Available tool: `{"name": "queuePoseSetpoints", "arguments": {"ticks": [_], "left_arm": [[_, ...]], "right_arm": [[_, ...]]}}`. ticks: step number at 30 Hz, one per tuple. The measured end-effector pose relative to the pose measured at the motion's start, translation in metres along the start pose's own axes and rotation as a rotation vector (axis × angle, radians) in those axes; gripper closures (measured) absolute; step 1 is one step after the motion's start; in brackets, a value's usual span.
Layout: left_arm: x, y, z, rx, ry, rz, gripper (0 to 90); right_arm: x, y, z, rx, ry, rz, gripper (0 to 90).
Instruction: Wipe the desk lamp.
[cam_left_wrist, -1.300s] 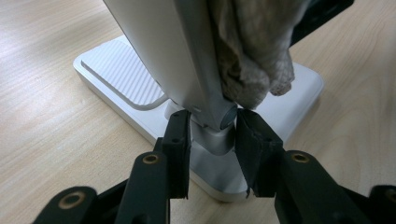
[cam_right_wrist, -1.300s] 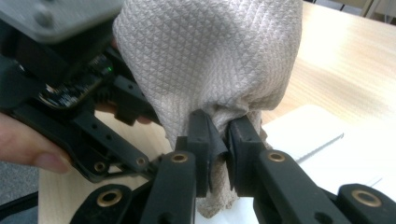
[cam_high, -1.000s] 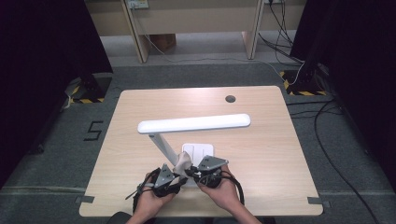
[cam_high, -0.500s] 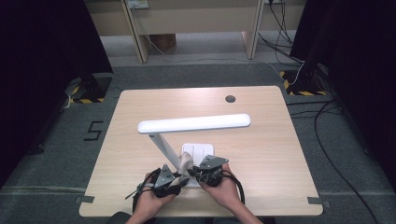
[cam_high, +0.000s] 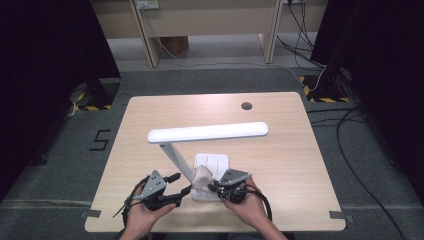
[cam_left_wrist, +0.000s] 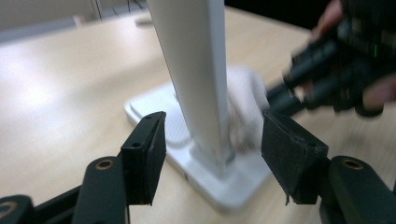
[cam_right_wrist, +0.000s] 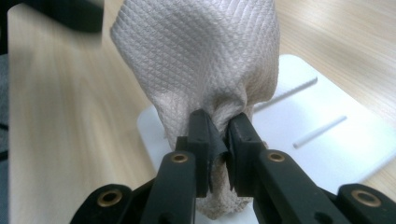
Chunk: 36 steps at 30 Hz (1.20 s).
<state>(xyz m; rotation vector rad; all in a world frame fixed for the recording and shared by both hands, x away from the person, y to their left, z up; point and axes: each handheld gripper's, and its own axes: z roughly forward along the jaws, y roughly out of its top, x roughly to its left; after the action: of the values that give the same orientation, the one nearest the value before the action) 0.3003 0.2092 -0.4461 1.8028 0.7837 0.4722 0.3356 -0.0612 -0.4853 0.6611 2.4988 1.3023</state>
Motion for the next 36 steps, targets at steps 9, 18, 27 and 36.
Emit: {"name": "queuePoseSetpoints", "arguments": {"ticks": [9,18,27,36], "left_arm": [[0.005,0.032,0.002,-0.122,0.022,-0.026,42.3],[0.008,0.033,0.009,-0.163,0.069,-0.029,58.9],[0.004,0.035,0.01,-0.149,0.11,-0.021,60.7],[0.001,0.036,0.01,-0.135,0.144,-0.015,61.4]], "right_arm": [[0.006,-0.004,-0.018,0.061,0.076,-0.073,81.6],[0.02,0.009,0.009,0.088,0.137,-0.121,81.5],[0.027,0.015,0.032,0.123,0.094,-0.11,81.4],[0.022,0.013,0.025,0.163,0.052,-0.091,82.0]]}}
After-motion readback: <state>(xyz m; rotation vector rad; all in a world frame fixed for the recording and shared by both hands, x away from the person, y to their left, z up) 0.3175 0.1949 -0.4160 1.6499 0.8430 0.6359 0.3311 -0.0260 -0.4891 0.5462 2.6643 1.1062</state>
